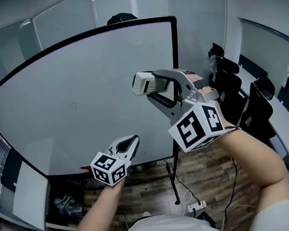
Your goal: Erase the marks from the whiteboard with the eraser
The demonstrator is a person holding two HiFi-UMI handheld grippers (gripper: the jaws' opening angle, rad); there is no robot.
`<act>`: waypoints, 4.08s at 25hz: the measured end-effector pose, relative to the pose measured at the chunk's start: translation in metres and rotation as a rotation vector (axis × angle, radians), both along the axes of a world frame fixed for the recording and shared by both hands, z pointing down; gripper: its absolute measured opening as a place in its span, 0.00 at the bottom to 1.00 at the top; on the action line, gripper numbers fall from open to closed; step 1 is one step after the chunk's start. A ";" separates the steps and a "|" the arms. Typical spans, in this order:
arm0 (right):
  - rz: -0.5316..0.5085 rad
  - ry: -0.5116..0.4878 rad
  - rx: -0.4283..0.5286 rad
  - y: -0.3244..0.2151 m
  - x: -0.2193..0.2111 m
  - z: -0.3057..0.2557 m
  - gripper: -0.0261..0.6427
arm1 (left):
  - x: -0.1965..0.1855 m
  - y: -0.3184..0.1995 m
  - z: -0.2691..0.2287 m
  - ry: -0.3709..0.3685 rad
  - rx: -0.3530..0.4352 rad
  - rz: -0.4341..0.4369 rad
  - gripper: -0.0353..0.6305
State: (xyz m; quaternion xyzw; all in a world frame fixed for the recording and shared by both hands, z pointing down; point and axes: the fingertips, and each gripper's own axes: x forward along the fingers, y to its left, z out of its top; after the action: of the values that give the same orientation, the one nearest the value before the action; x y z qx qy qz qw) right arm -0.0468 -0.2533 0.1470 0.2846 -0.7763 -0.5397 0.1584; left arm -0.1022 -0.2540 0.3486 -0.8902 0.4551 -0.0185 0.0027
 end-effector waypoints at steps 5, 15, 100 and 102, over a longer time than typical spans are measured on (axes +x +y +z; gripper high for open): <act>0.037 0.036 0.123 -0.019 -0.012 -0.040 0.39 | -0.016 -0.017 -0.013 -0.006 0.012 0.039 0.06; 0.180 0.146 0.231 -0.077 -0.019 -0.096 0.39 | -0.055 -0.049 -0.053 -0.015 0.031 0.117 0.06; 0.023 0.299 0.142 -0.134 -0.016 0.042 0.39 | -0.028 -0.080 0.000 0.078 0.001 -0.066 0.06; 0.019 0.276 0.154 -0.132 -0.018 0.008 0.39 | -0.027 -0.080 -0.003 0.077 0.006 -0.063 0.06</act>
State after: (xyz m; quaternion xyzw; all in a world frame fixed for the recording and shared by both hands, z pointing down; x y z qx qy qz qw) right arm -0.0651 -0.3855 0.1546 0.2264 -0.7006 -0.6302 0.2464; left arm -0.1290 -0.3337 0.3458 -0.8755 0.4827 0.0169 -0.0127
